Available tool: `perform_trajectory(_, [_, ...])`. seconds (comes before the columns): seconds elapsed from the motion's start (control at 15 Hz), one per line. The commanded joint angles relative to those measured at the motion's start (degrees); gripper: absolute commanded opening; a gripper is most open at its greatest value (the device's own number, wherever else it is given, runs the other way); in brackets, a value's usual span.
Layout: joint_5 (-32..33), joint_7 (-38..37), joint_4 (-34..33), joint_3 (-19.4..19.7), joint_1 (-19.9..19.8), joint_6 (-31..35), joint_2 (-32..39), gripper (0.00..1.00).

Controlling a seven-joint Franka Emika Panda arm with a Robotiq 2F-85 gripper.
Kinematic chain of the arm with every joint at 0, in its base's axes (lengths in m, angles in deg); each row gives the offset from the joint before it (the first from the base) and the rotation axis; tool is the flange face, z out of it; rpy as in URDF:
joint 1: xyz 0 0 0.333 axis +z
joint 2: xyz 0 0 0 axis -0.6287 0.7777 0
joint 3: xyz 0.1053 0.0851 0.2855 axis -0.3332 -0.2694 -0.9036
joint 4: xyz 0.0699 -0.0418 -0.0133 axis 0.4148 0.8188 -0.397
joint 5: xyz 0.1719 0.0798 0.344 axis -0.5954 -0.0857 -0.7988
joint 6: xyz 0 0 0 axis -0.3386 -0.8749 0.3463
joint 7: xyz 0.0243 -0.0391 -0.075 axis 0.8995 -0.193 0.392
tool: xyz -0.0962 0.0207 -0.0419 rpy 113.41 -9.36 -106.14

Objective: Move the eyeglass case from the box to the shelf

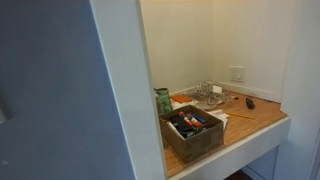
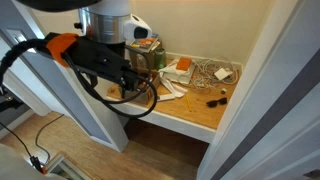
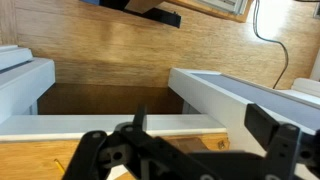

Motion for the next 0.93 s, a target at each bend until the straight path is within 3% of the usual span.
perform_trajectory(0.0, [-0.46, 0.54, -0.10, -0.75, -1.01, -0.11, 0.24, 1.00])
perform_trajectory(0.87, [-1.36, -1.69, -0.66, -1.91, -0.75, 1.08, 1.77, 1.00])
